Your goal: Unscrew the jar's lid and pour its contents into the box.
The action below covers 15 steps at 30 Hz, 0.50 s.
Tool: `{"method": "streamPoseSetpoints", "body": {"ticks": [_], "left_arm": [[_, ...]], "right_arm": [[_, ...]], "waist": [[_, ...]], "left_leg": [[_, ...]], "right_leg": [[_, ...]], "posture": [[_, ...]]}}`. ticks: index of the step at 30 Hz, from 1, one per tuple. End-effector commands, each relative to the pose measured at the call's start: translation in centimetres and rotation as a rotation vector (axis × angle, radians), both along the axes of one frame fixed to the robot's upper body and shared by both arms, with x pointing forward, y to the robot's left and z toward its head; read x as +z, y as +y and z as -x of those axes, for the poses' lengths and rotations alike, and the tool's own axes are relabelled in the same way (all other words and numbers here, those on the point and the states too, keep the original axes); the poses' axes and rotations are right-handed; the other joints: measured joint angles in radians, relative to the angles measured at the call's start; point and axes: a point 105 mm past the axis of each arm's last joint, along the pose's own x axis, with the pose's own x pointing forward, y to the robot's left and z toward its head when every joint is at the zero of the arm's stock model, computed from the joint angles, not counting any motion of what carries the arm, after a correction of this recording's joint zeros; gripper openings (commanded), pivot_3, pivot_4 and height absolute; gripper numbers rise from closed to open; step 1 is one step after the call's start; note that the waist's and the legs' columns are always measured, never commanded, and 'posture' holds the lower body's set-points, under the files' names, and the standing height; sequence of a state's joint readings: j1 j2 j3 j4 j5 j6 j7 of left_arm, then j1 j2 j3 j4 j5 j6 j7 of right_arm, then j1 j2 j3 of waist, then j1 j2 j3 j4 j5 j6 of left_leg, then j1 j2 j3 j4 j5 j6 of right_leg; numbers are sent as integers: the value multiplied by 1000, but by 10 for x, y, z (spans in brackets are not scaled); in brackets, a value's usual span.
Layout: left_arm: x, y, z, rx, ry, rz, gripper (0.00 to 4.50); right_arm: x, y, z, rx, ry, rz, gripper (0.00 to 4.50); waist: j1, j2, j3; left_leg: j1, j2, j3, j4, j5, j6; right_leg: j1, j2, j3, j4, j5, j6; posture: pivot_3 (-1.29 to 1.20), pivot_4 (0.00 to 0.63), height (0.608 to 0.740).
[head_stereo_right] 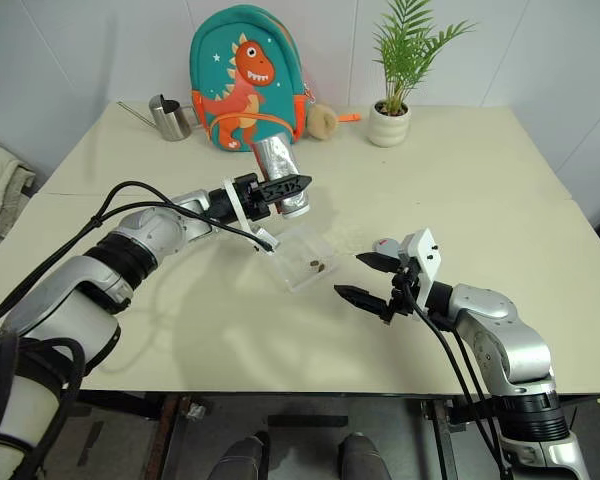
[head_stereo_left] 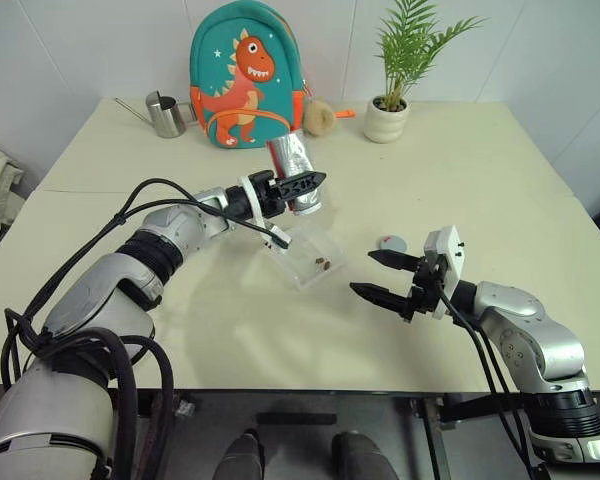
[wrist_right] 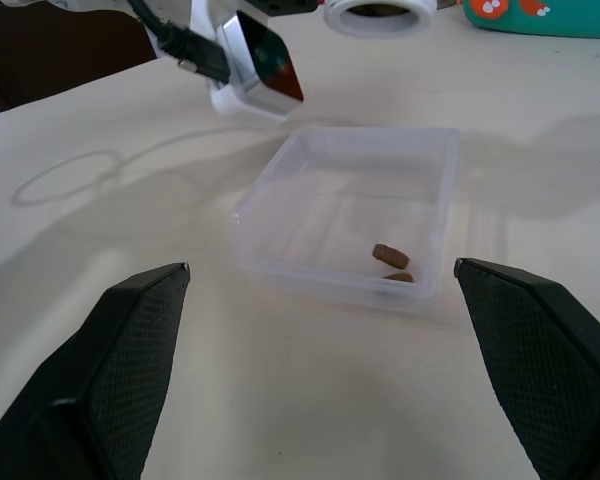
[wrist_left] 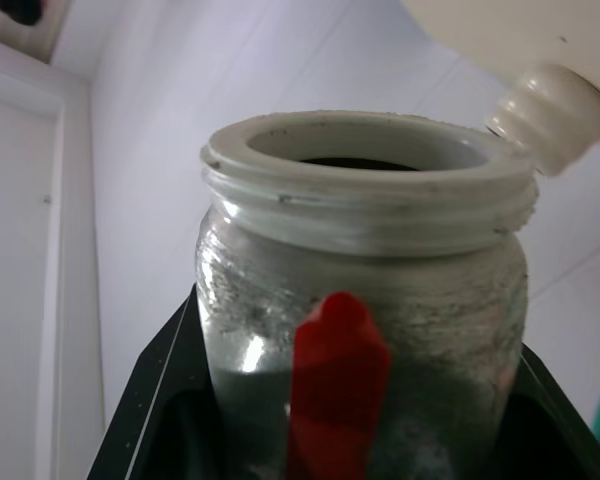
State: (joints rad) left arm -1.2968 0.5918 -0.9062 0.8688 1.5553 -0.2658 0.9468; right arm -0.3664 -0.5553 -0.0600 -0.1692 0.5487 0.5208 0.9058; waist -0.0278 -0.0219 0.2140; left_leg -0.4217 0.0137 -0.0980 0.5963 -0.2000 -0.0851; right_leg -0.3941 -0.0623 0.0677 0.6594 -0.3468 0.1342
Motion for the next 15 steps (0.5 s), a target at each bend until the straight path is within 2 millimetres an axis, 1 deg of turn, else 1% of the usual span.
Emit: {"method": "streamPoseSetpoints", "body": {"ticks": [1,3,5,6,9,10,11,12,14,15], "left_arm": [[13,4,2,7,48,77,1977],[14,10,2,19,129,126,1977],[20,19,5,18,241,208,1977],[19,23,6,19,317,235,1977],[26,34,13,-18,503,368,1977],[28,40,16,-33,597,443,1977],[30,59,7,23,751,636,1977],[27,78,2,62,902,792,1977],[16,100,-4,100,1140,986,1977],[14,108,-6,104,1225,1070,1977]], "right_arm": [[9,1,4,8,-45,-18,4464],[7,2,5,9,-40,-19,4464],[5,2,6,13,-31,-17,4464],[4,2,6,16,-29,-14,4464],[3,2,7,20,-26,-10,4464],[3,1,6,20,-25,-6,4464],[2,1,6,22,-26,0,4464],[2,1,5,24,-27,3,4464],[3,1,3,25,-28,4,4464],[3,1,2,25,-29,3,4464]], "waist": [[0,0,0],[0,0,0],[-1,0,0],[-1,0,0],[0,0,0],[1,0,0],[1,0,0],[0,1,-1],[-5,1,-1],[-5,1,-1]], "left_leg": [[0,0,0,0,0,0],[0,0,0,0,0,0],[0,0,0,0,0,-1],[0,0,0,0,0,-1],[0,0,0,0,1,-1],[0,0,0,0,1,-1],[0,0,0,0,1,-1],[0,0,0,0,1,-1],[1,1,2,0,2,-3],[2,1,2,0,2,-3]], "right_leg": [[0,0,0,0,0,0],[0,0,0,1,0,0],[0,0,0,1,0,0],[0,0,0,1,0,0],[0,0,0,1,0,0],[0,0,0,1,0,0],[0,-1,0,1,0,0],[0,-1,0,1,0,0],[0,-1,1,3,0,-1],[0,0,1,3,0,-1]], "posture": [[0,150,740],[0,150,740],[0,150,740],[0,150,740],[0,150,740],[0,150,740],[0,150,740],[0,150,740],[0,150,740],[0,150,740]]}}
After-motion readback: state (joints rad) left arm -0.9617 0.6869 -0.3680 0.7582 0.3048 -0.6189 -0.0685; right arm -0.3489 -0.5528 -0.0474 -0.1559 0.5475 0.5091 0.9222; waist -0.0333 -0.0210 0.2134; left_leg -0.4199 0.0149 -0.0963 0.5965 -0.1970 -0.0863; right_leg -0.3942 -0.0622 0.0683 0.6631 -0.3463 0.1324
